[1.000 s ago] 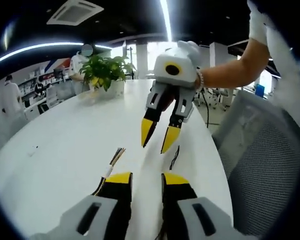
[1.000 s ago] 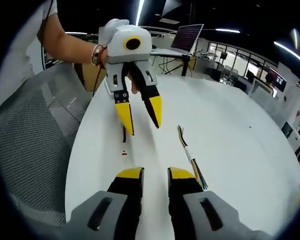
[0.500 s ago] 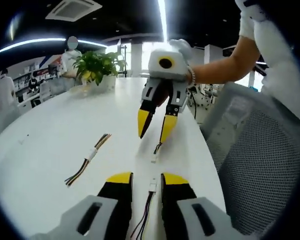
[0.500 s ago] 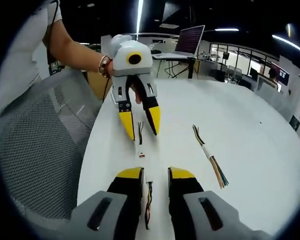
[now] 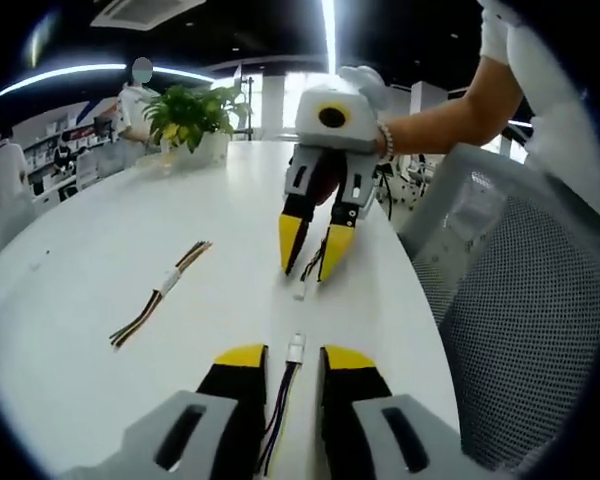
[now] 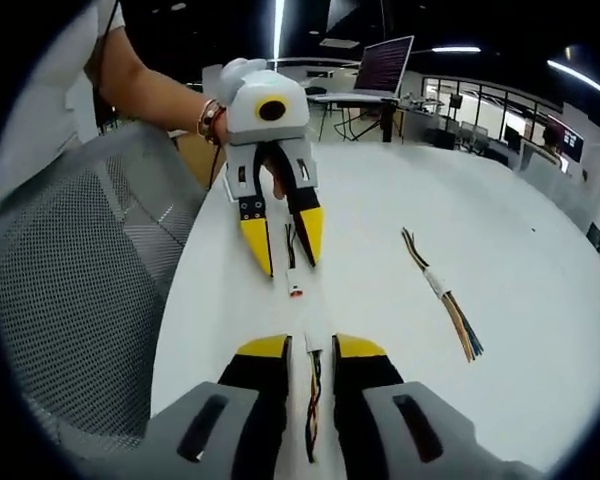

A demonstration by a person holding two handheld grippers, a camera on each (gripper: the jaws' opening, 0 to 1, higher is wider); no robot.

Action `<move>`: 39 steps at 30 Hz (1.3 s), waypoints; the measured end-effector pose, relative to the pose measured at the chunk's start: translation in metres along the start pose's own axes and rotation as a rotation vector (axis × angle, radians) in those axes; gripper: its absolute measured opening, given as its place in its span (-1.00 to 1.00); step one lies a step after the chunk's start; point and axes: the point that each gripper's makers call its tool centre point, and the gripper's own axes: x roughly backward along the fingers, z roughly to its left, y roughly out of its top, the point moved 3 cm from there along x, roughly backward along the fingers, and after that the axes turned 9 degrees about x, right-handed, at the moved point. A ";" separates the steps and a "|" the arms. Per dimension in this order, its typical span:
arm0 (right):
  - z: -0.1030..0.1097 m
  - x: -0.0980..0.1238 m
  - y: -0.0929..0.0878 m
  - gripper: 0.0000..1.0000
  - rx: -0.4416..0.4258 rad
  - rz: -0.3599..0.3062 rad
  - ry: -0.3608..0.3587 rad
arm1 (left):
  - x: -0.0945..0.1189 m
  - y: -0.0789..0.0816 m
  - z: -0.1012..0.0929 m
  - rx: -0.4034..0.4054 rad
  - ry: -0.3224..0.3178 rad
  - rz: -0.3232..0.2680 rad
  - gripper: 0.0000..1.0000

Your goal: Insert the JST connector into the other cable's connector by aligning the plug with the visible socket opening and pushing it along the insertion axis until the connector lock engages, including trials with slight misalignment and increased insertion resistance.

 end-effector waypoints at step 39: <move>0.000 -0.008 -0.010 -0.91 0.020 -0.015 -0.021 | -0.004 -0.005 0.002 0.012 0.008 -0.009 -0.94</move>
